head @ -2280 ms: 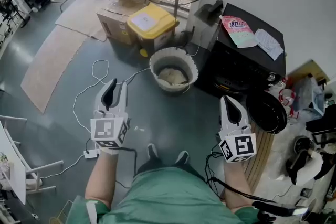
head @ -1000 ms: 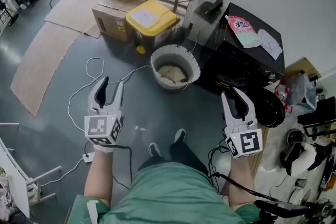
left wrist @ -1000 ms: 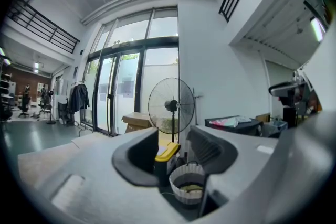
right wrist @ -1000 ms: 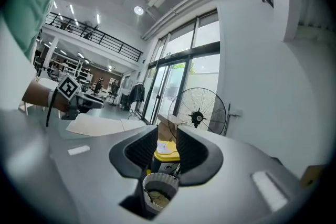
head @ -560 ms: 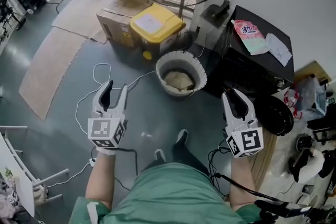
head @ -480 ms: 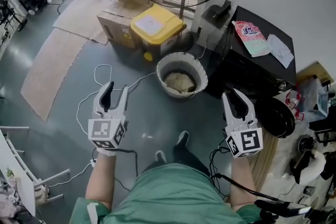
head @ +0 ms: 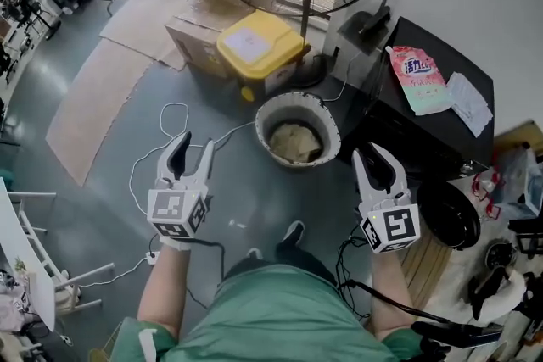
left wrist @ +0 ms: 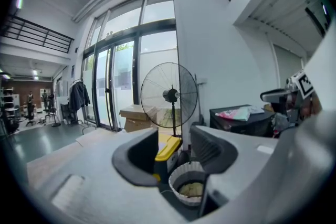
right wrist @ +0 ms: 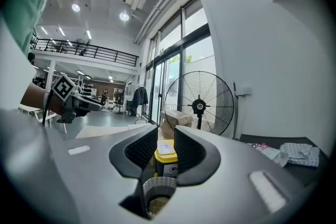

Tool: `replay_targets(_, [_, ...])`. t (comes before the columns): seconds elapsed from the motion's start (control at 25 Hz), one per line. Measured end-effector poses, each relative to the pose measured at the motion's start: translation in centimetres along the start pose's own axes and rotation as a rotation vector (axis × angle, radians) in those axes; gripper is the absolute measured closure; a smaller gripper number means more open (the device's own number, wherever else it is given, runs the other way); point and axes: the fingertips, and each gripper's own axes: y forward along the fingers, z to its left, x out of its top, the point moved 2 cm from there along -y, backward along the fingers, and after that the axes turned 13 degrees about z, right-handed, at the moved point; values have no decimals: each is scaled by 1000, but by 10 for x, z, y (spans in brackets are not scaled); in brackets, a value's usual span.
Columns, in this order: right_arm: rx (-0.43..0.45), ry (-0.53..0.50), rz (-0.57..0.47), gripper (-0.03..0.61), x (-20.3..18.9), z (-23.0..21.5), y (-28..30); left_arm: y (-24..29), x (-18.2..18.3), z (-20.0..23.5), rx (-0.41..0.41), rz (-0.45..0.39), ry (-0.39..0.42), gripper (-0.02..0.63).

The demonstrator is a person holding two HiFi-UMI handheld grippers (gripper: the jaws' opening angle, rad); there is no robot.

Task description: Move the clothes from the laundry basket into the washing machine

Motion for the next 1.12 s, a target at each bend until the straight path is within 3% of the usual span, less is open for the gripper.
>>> replay_targets(0.24, [49,17,11,483,-9,-37,26,36,10,-22,19,23,3,422])
replay_targets(0.64, [56,70,32,483,-22,-64,49,68,8,-28,25,62,9,422])
replay_targets(1.12, [9,75,104,483,-21,-54,105,117,-7,23,-26,89,-13,422])
